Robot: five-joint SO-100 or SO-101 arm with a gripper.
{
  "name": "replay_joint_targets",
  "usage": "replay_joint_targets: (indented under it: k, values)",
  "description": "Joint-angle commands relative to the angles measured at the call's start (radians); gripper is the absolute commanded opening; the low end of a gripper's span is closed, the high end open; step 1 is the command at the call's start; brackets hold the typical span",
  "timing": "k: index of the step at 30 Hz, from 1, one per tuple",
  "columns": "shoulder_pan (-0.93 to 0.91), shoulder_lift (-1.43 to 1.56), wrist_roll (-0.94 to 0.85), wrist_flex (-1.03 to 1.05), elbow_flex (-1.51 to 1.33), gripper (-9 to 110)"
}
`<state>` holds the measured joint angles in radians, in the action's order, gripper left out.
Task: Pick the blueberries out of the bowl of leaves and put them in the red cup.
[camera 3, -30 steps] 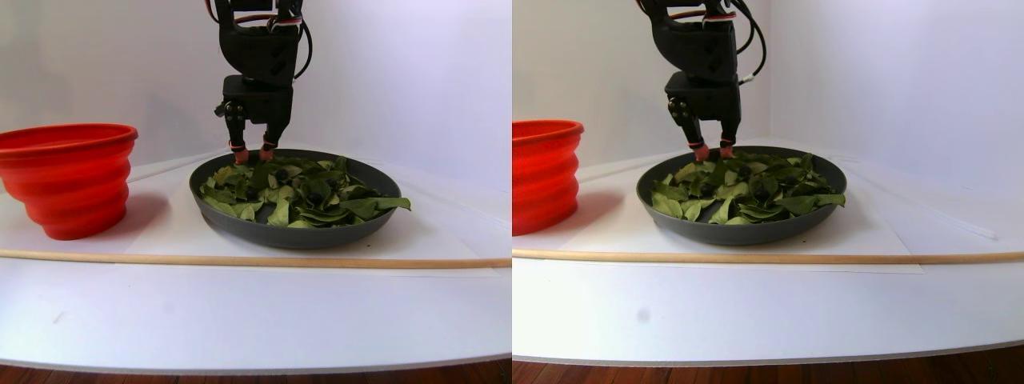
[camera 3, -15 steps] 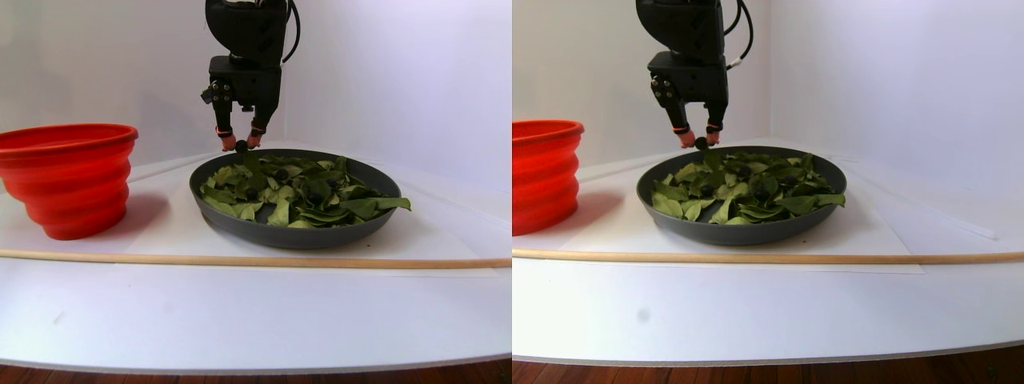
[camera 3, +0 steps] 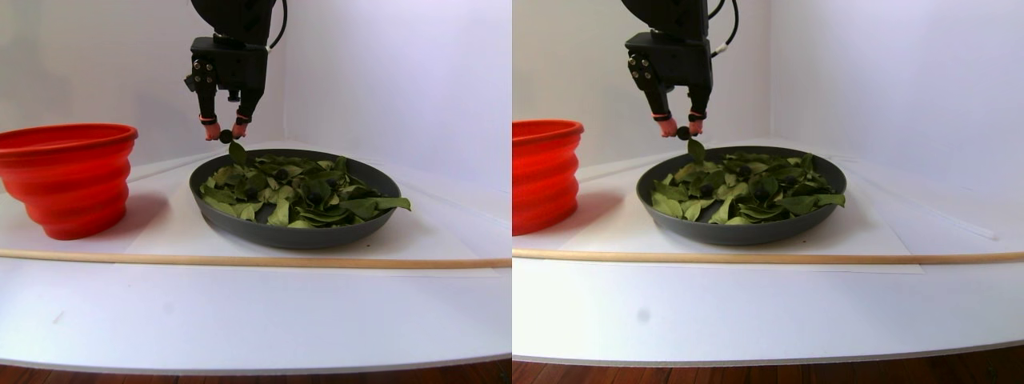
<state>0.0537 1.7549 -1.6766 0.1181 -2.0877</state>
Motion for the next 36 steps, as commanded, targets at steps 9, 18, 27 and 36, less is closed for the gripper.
replay_joint_targets:
  k: [9,18,27,36]
  values:
    - [0.069,0.192,0.035,0.066,-0.017,12]
    - [0.138,0.265,0.074,0.138,-0.025,12]
    - [0.209,0.341,0.114,0.201,-0.035,12]
    - [0.275,0.379,0.144,0.241,-0.057,12]
